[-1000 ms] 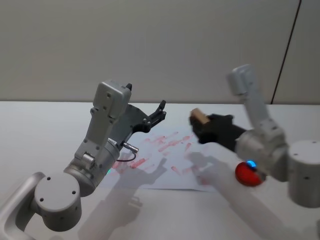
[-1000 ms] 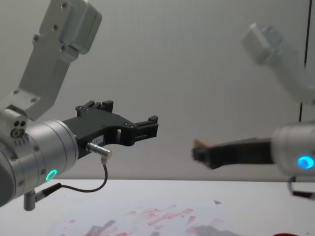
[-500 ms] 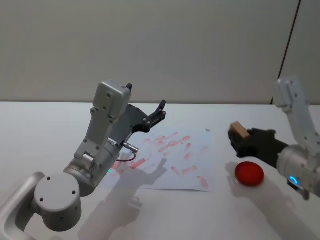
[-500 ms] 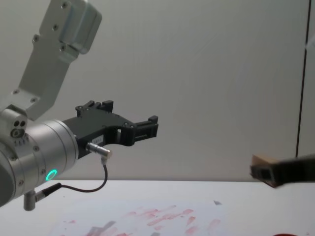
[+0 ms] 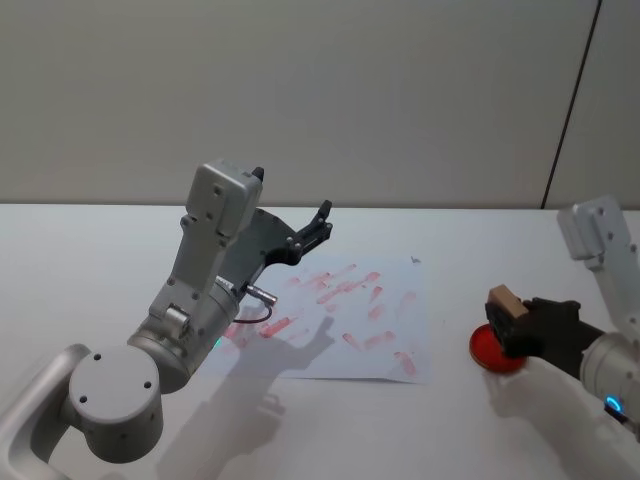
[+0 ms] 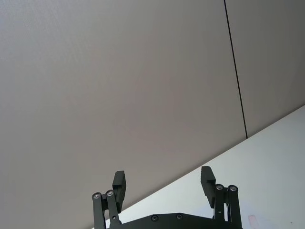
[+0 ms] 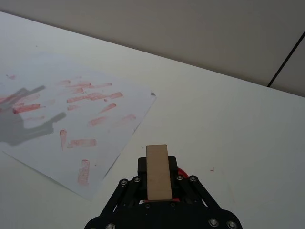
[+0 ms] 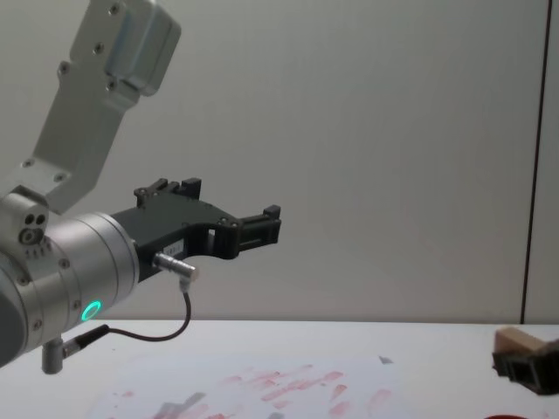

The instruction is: Use the one hand to pick up the stamp and affix it onto the A4 paper.

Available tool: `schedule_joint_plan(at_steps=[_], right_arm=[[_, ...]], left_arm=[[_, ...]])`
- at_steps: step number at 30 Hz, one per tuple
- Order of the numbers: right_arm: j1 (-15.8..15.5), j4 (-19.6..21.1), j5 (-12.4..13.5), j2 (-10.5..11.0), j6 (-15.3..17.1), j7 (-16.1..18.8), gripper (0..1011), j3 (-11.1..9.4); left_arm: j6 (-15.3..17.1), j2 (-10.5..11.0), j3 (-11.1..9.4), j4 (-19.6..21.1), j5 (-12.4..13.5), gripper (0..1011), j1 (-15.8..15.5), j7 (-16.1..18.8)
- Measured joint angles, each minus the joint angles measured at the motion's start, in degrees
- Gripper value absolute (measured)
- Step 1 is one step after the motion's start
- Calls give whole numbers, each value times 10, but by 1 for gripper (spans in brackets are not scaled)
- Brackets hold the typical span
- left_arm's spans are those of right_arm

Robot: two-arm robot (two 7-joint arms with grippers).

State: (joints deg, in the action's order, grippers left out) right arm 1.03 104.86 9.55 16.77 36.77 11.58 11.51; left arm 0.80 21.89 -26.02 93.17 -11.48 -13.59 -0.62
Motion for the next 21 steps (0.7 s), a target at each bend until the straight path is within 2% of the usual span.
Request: schedule_joint_plan(at_steps=[9,21], right_arm=[[-5,-15,-22,3,-6,-8,220,3],[7,-45,-47,-5,-12,-7,220,9]], left_arm=[[0,0,0,0,0,1002,0,0],[0,0,0,0,0,1002,0,0]])
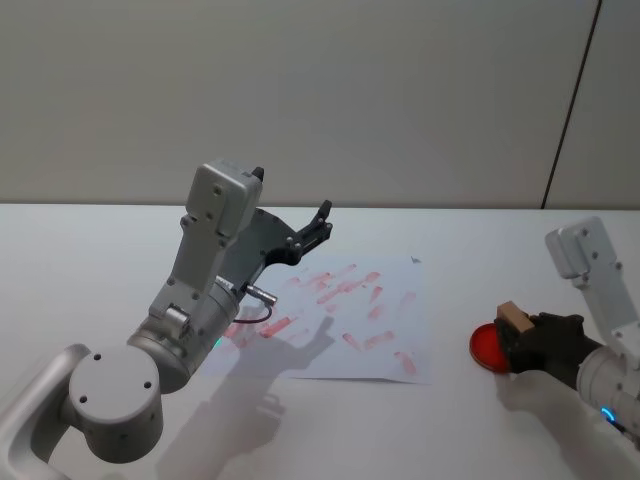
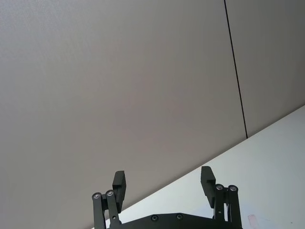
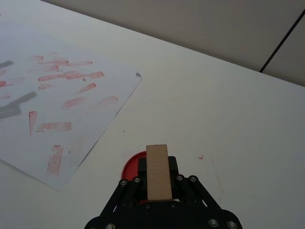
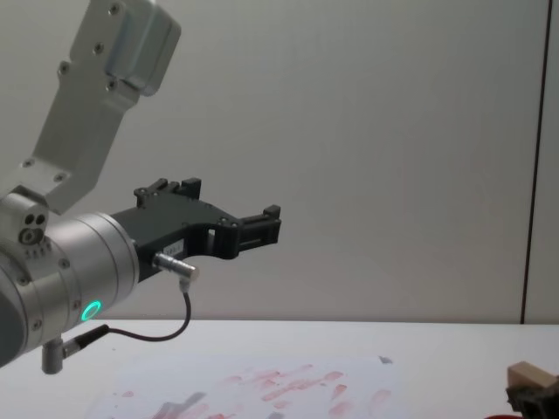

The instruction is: Use the one hand to pick up the stamp and affix it onto the A4 paper.

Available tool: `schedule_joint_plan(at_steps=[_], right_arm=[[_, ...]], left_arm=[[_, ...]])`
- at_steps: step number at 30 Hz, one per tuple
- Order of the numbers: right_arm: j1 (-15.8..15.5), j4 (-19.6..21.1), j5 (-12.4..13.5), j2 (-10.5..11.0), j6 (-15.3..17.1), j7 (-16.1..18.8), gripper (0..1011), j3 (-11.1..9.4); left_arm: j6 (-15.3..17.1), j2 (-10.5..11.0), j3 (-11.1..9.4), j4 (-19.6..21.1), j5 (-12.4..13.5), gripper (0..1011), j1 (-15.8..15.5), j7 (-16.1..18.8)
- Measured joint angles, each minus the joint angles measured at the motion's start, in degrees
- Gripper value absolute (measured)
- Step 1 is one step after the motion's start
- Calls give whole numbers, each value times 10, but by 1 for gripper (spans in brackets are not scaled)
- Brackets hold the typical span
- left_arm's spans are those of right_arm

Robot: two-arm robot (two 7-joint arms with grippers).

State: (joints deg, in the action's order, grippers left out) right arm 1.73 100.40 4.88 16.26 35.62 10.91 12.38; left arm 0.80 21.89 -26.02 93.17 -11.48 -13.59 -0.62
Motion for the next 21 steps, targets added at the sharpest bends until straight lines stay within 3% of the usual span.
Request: schedule_joint_plan(at_steps=[4,8,16,17,21], right_arm=[[3,-6,-4,-2,-1,1,253,2],[6,-11,-8,-4,-2,3,413,3],[8,-16,-12,-5,-3,4,627,4],[8,-16,-13,-6,-3,4,698,4],[9,-18,-13,-6,-3,4,791,4]], left_arm=[[0,0,0,0,0,1003,0,0],[0,0,0,0,0,1002,0,0],[0,0,0,0,0,1002,0,0],[0,0,0,0,0,1002,0,0],[0,0,0,0,0,1002,0,0]])
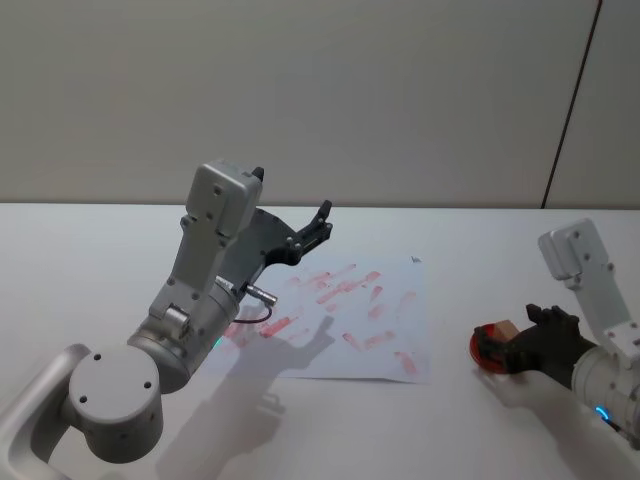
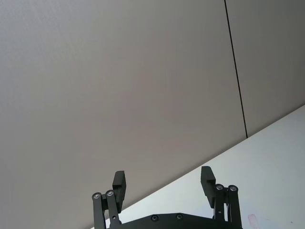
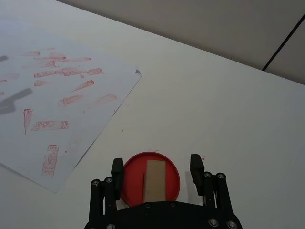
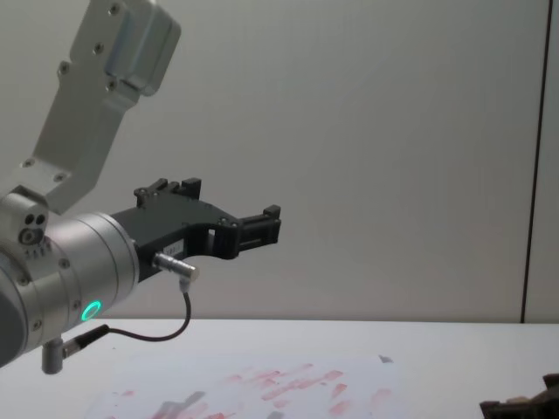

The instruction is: Use the one hand to pick up the stamp and affix it onto the A4 paper.

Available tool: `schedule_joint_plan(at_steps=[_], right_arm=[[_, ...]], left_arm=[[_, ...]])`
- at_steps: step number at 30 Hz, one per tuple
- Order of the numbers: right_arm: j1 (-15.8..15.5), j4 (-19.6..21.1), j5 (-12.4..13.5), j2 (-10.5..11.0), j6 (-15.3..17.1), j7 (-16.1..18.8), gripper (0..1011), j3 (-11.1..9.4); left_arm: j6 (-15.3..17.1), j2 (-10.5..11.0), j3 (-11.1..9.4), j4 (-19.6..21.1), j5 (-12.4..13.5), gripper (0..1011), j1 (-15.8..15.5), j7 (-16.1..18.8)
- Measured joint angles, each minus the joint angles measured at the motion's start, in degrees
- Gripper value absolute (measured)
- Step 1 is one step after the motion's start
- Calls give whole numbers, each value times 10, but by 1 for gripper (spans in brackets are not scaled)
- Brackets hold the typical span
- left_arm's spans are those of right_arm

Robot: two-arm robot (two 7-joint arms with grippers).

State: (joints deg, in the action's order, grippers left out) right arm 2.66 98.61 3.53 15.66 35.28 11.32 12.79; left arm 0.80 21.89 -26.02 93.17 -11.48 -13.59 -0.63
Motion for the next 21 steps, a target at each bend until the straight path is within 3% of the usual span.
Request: schedule_joint_plan(at_steps=[7,21], right_arm=[[1,-2,-2,-1,-1,1,993,0],[2,-3,-3,-1,-1,1,1001,1]], left_arm=[[0,0,0,0,0,1002,0,0],[0,0,0,0,0,1003,0,0]])
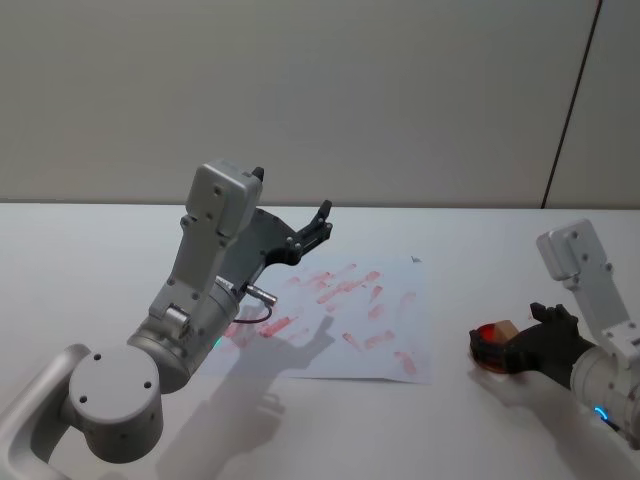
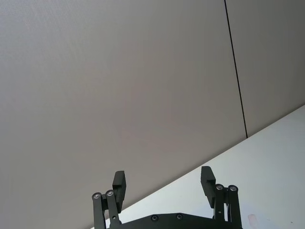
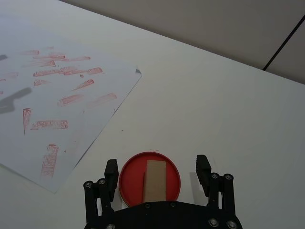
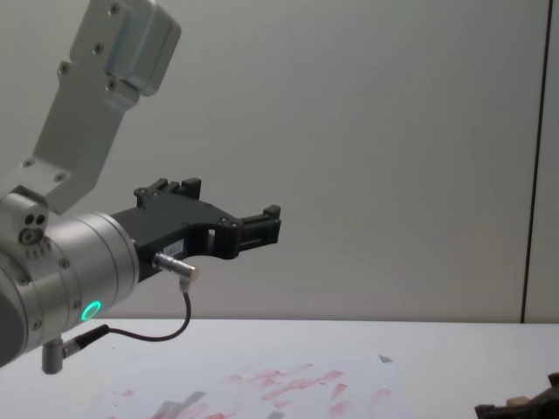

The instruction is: Use the one hand to pick up the stamp and affix it onto the A4 paper.

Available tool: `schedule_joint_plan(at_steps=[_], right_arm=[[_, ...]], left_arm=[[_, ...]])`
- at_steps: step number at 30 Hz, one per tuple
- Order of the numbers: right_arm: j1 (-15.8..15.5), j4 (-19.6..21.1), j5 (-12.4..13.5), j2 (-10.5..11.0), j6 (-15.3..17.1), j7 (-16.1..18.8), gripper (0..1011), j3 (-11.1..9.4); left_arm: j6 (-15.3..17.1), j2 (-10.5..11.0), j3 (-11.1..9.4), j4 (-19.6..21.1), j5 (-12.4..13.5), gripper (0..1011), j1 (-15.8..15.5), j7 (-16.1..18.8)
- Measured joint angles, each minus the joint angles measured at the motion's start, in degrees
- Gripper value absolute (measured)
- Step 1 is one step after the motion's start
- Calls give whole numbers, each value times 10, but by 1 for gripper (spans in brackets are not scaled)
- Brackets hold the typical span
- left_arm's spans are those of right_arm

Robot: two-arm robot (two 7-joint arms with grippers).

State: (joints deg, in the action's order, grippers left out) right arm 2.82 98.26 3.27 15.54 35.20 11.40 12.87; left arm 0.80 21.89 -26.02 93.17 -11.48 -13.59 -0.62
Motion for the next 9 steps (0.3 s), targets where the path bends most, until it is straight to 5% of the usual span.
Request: schedule_joint_plan(at_steps=[9], right_arm=[[0,-1,0,0,0,0,1001,0]], left_arm=[[0,0,0,0,0,1003,0,0]])
